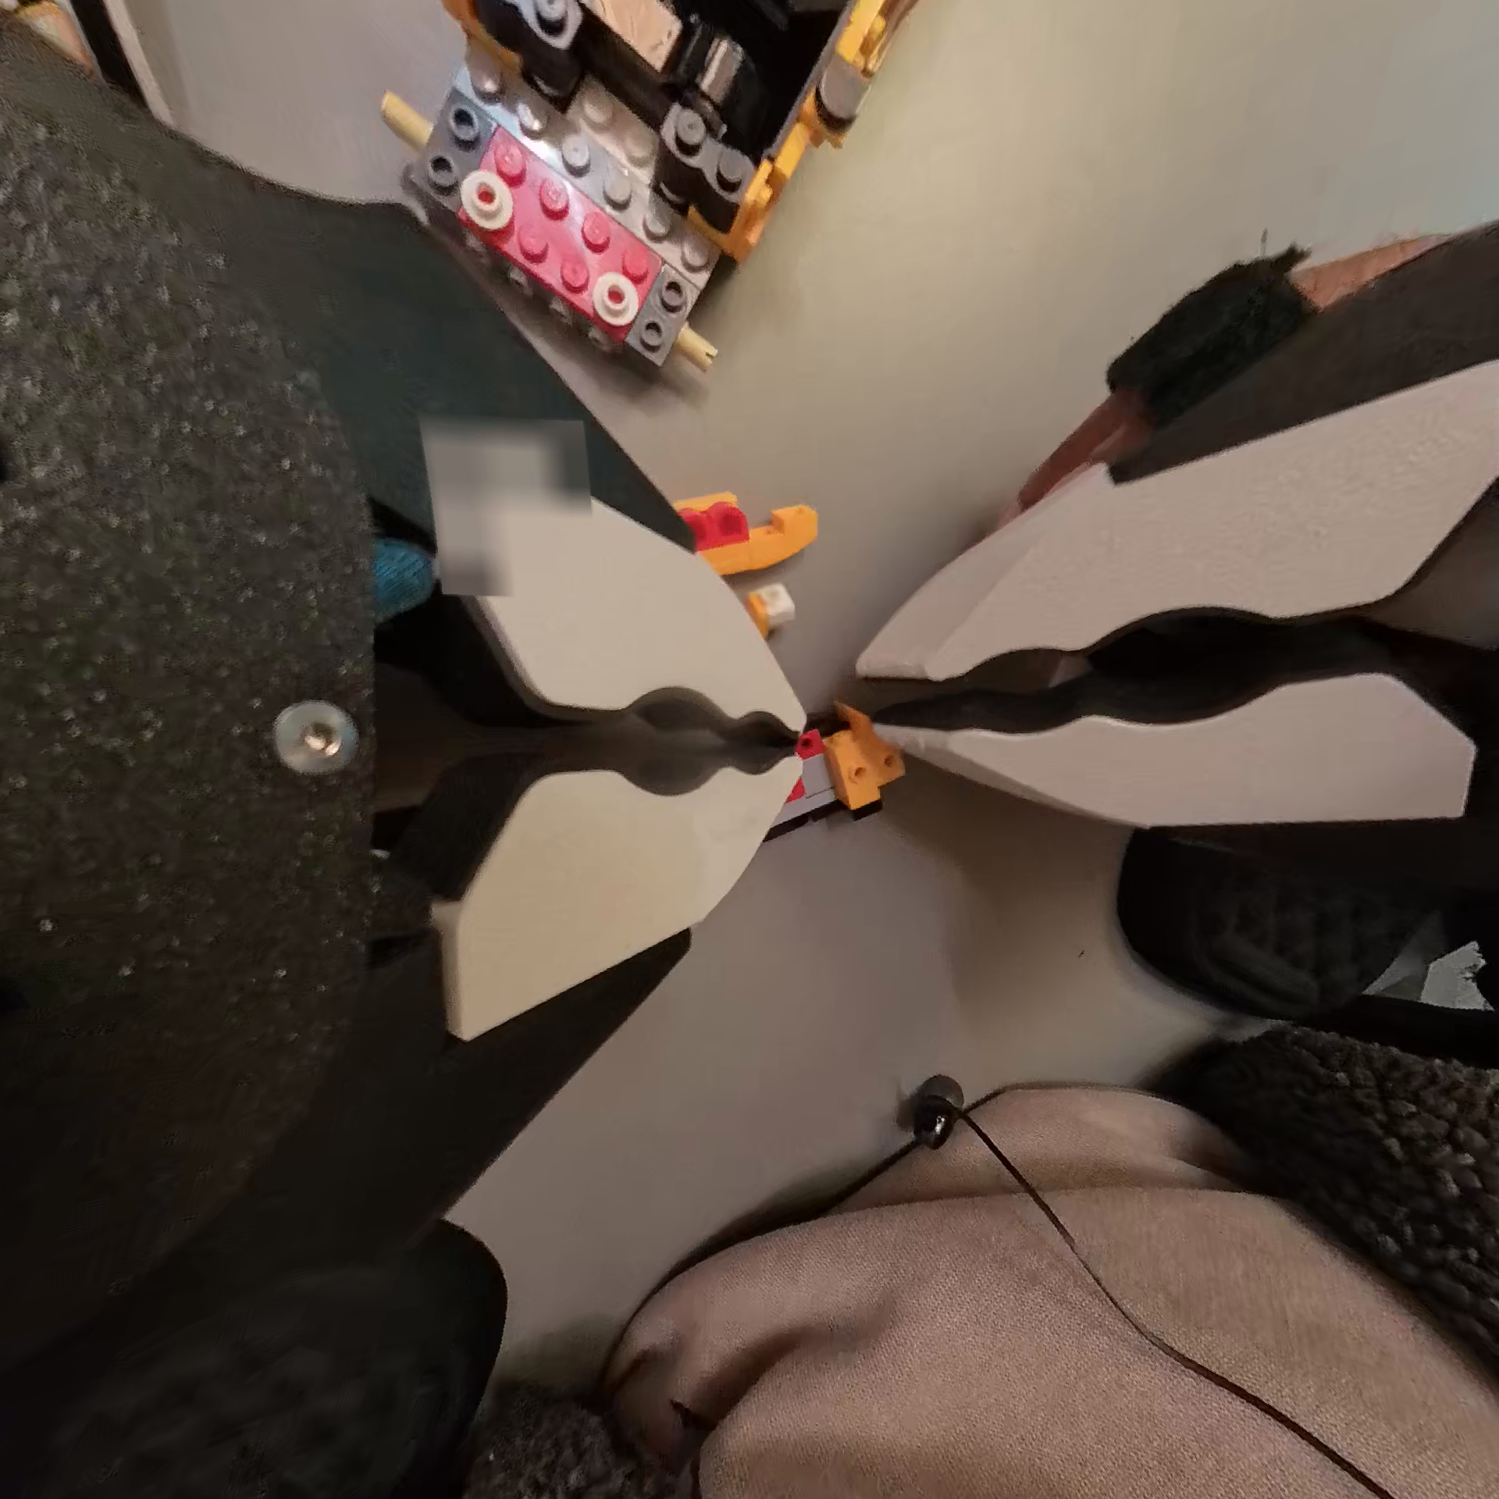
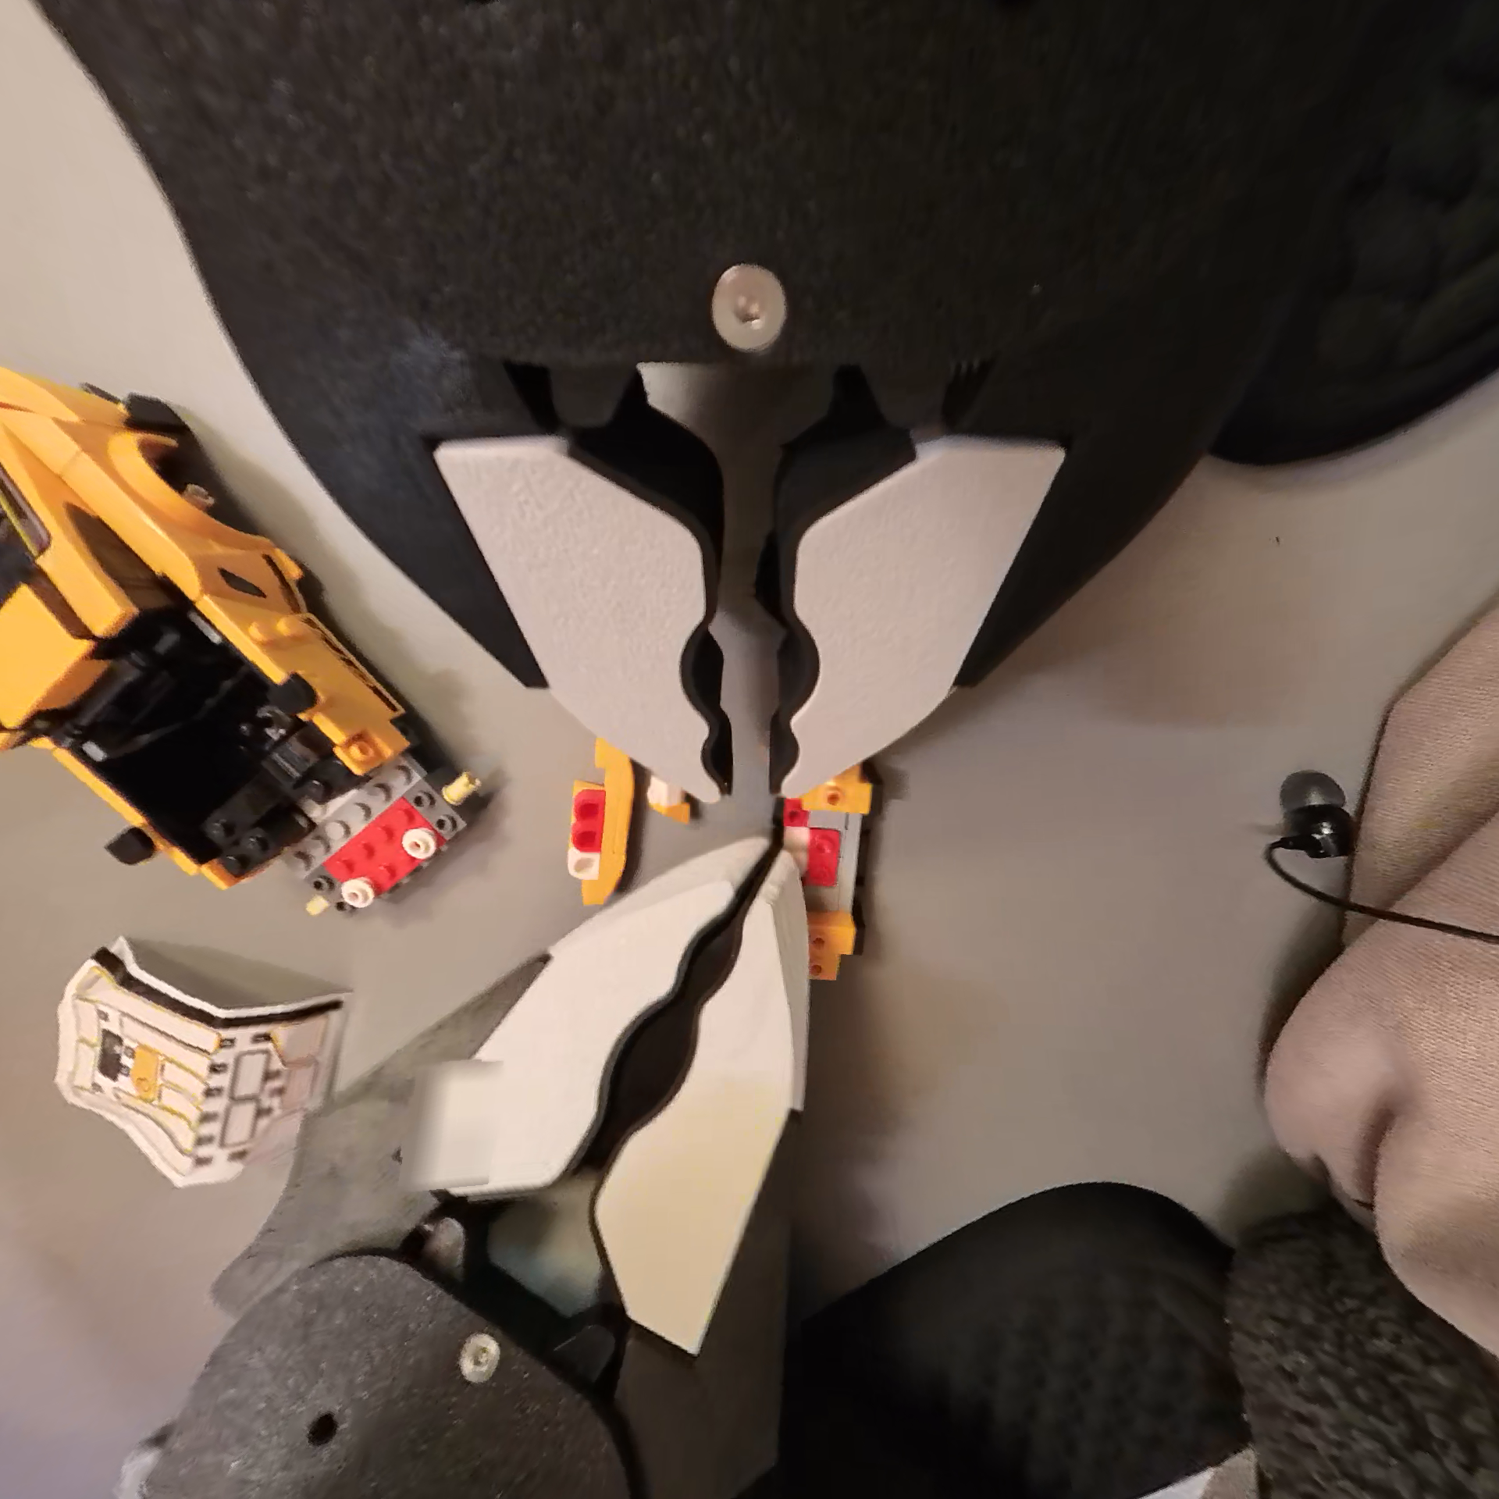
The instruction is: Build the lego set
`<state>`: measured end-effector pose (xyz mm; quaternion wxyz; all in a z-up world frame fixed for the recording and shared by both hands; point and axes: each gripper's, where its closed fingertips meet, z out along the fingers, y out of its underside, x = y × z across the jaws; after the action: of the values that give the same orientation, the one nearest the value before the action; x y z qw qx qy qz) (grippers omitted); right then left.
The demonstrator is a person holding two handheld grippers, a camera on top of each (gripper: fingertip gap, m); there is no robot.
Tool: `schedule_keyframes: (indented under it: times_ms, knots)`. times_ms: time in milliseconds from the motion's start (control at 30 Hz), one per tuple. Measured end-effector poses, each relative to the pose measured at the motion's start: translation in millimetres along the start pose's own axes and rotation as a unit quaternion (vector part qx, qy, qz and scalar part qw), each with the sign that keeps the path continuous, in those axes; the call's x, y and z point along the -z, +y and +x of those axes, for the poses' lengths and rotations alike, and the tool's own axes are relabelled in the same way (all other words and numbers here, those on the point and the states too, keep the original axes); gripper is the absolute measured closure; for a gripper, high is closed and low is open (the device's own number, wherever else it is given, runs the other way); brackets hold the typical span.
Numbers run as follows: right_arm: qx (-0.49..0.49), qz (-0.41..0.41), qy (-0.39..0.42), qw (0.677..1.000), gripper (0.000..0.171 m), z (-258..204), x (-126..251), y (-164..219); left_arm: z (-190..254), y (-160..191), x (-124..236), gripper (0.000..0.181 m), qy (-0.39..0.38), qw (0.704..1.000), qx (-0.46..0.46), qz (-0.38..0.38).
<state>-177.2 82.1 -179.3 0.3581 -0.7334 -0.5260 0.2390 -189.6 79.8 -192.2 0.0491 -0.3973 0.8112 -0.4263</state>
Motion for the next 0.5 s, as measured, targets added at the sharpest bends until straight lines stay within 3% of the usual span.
schedule_keyframes:
  times_ms: [267, 400, 500]
  knots:
    - [0.021, -0.062, -0.011, 0.998, 0.163, 22, 2, 15, -11, 0, 24, 0.177, -0.112, 0.992, 0.055, 0.013]
    - [0.006, -0.101, -0.041, 0.994, 0.16, 18, -11, 17, -15, 6, 19, 0.177, -0.148, 0.982, 0.117, 0.017]
    - [0.0, -0.11, -0.014, 0.994, 0.156, 26, -17, 19, -20, 11, 11, 0.175, -0.163, 0.977, 0.134, 0.003]
